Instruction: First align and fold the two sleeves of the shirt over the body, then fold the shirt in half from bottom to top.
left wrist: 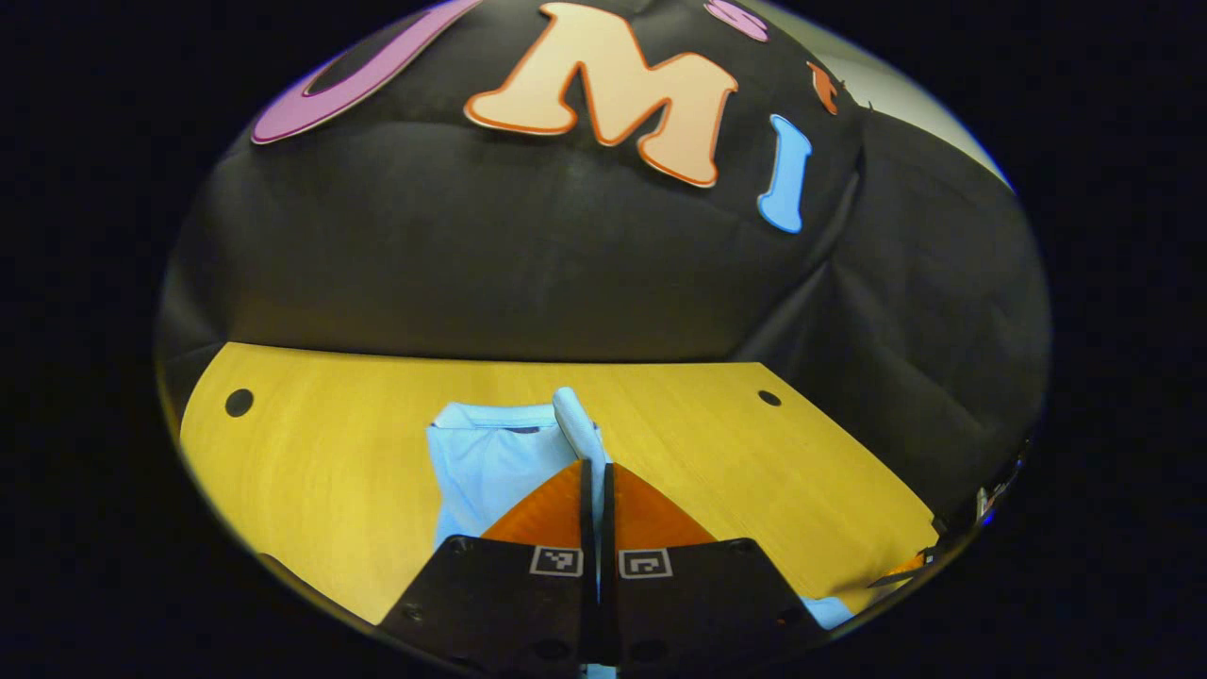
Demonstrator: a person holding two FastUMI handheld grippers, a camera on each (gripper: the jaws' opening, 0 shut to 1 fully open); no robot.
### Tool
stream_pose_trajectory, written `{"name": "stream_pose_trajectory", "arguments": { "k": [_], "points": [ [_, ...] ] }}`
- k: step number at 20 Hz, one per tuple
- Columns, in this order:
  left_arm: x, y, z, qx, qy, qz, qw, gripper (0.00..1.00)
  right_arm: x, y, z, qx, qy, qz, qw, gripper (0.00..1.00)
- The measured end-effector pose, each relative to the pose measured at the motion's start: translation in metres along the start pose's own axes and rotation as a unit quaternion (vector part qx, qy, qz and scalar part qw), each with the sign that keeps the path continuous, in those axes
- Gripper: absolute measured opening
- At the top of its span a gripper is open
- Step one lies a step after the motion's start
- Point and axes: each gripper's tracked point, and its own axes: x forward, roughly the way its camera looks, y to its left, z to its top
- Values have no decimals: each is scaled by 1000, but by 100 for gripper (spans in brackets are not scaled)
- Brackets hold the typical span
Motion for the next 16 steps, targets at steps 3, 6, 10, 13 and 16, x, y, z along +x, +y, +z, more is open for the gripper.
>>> {"name": "stream_pose_trajectory", "arguments": {
  "k": [3, 6, 10, 13, 16],
  "points": [
    [20, -27, -21, 18, 24, -9, 1000, 0, -2, 0, 1, 3, -3, 2, 1000, 98],
    [33, -31, -35, 38, 41, 1, 998, 0, -1, 3, 1, 3, -1, 1, 1000, 98],
    [31, -35, -36, 41, 40, 14, 998, 1, 0, 1, -4, 4, 5, -7, 1000, 98],
    [15, -34, -29, 36, 28, 30, 999, 7, 1, 1, -6, 4, 11, -14, 1000, 98],
    [-14, -30, -23, 46, 13, 53, 997, 40, 0, 1, -10, 0, 14, -20, 1000, 98]
  ]
}}
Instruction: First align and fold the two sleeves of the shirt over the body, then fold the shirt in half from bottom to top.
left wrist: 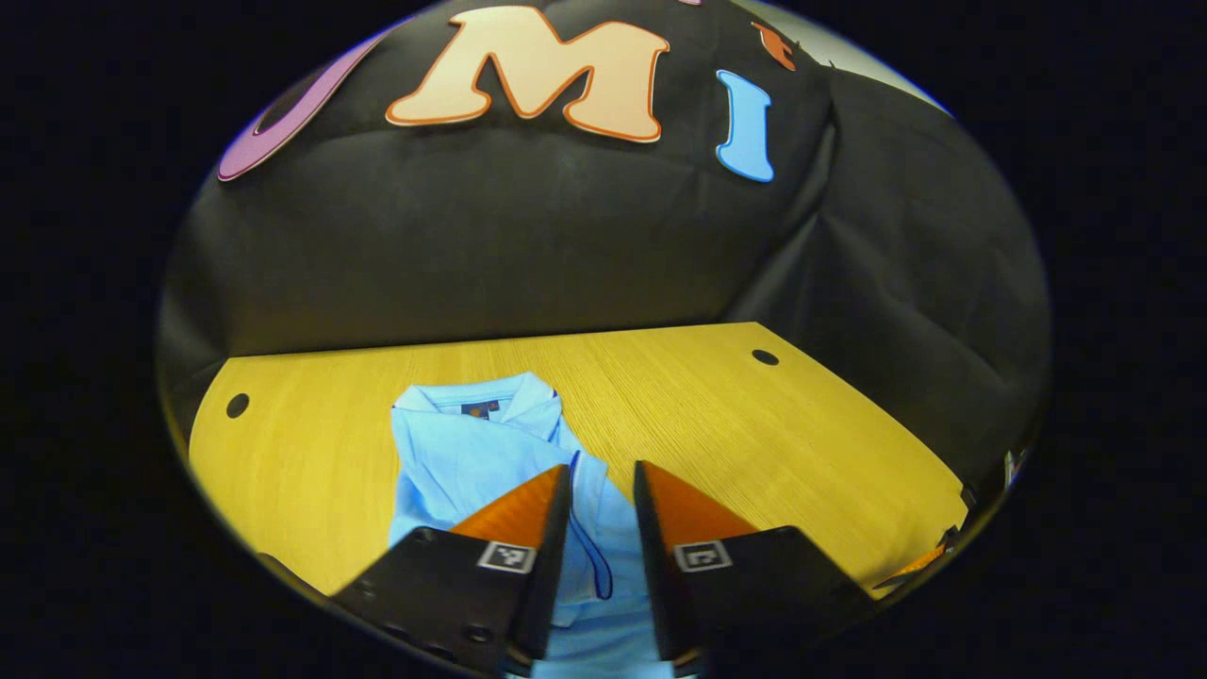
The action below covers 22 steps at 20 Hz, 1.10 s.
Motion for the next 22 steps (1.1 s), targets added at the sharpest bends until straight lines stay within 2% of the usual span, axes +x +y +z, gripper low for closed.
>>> {"name": "stream_pose_trajectory", "arguments": {
  "k": [2, 3, 5, 7, 10, 16, 22],
  "points": [
    [-26, 4, -5, 11, -6, 12, 1000, 77, -1, 0, 1, -4, -1, -3, 1000, 98],
    [-42, 5, -9, 15, -5, 16, 1000, 84, -2, 1, 1, -4, -1, -3, 1000, 98],
    [-74, 6, -23, 33, -1, 15, 999, 91, -8, 2, -5, -4, 5, -4, 1000, 98],
    [-111, 12, -36, 55, -3, 23, 998, 91, -28, 5, -29, -4, 12, -5, 1000, 98],
    [-162, 26, -66, 63, -2, 42, 997, 91, -36, 10, -41, -11, 24, -7, 1000, 98],
    [-246, 47, -131, 3, -20, 70, 997, 91, -52, 23, -64, -19, 46, -3, 999, 98],
    [-296, 34, -190, -27, -12, 70, 997, 91, -68, 31, -68, -29, 40, -3, 999, 98]
  ]
}}
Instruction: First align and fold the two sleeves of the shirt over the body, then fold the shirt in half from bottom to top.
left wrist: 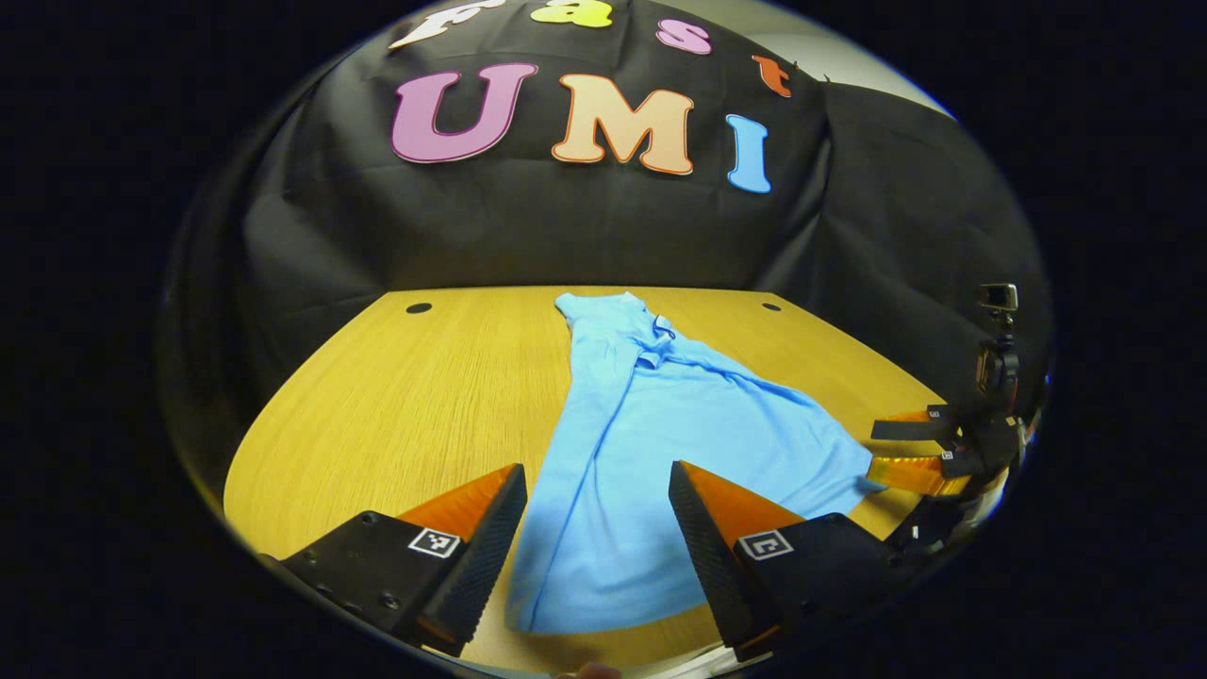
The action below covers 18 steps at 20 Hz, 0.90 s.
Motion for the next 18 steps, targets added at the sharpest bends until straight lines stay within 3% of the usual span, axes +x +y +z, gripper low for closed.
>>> {"name": "stream_pose_trajectory", "arguments": {
  "k": [11, 16, 18],
  "points": [
    [-12, 13, -65, -10, 46, 26, 999, 91, -3, -1, -27, 7, 21, -7, 1000, 98],
    [-9, 19, -71, 35, 40, 58, 997, 89, 2, -1, -33, -4, 26, -7, 1000, 98],
    [-9, 18, -73, 30, 39, 62, 997, 89, 4, 0, -33, -18, 25, -9, 999, 98]
  ]
}}
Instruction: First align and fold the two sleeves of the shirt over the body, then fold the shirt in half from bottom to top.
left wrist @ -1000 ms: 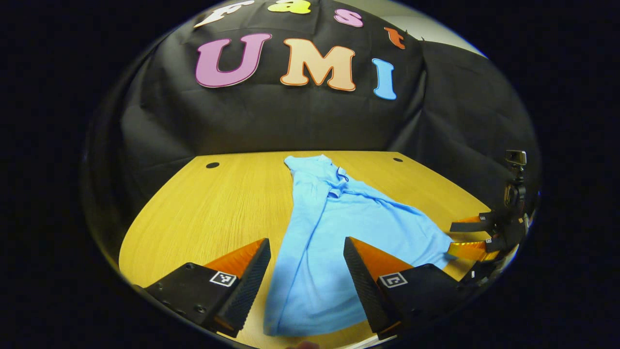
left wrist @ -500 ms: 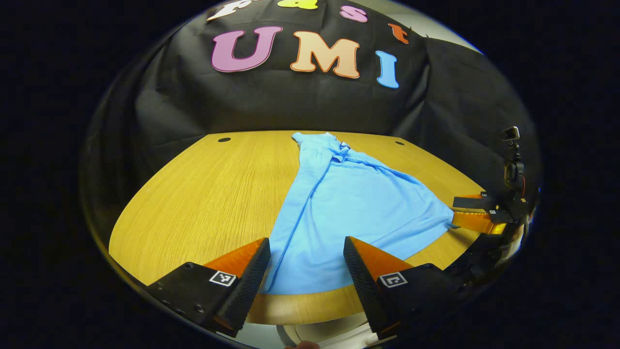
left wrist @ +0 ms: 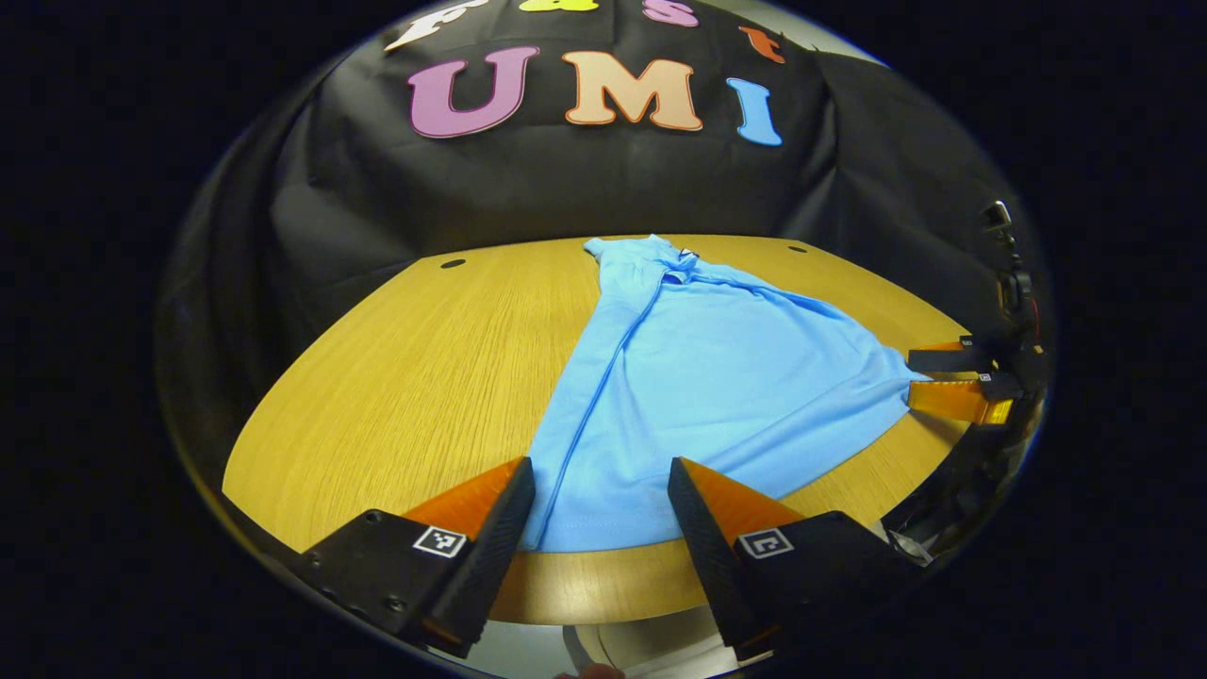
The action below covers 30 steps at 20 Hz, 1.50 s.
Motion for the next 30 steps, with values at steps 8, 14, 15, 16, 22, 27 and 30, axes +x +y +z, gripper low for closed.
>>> {"name": "stream_pose_trajectory", "arguments": {
  "k": [8, 14, 15, 16, 22, 27, 30],
  "points": [
    [10, -20, 6, 3, -52, -36, 998, 63, 5, 12, -2, -4, 0, 20, 1000, 86],
    [13, -24, 9, 17, -68, -20, 997, 14, 6, 30, -3, 3, 2, 51, 999, 35],
    [12, -25, 10, 20, -74, -22, 997, 12, 5, 31, -2, 4, 3, 52, 999, 24],
    [15, -25, 10, 18, -77, -25, 997, 11, 7, 32, -3, 1, 1, 50, 999, 19],
    [14, -27, 12, 12, -75, -33, 997, 3, 5, 32, -1, -1, 0, 44, 999, 10],
    [15, -27, 14, -18, -68, -43, 997, 2, 6, 34, 1, -7, 12, 42, 999, 6],
    [16, -30, 18, -43, -64, -65, 995, 1, 3, 26, 10, -43, 3, 16, 999, 5]
  ]
}}
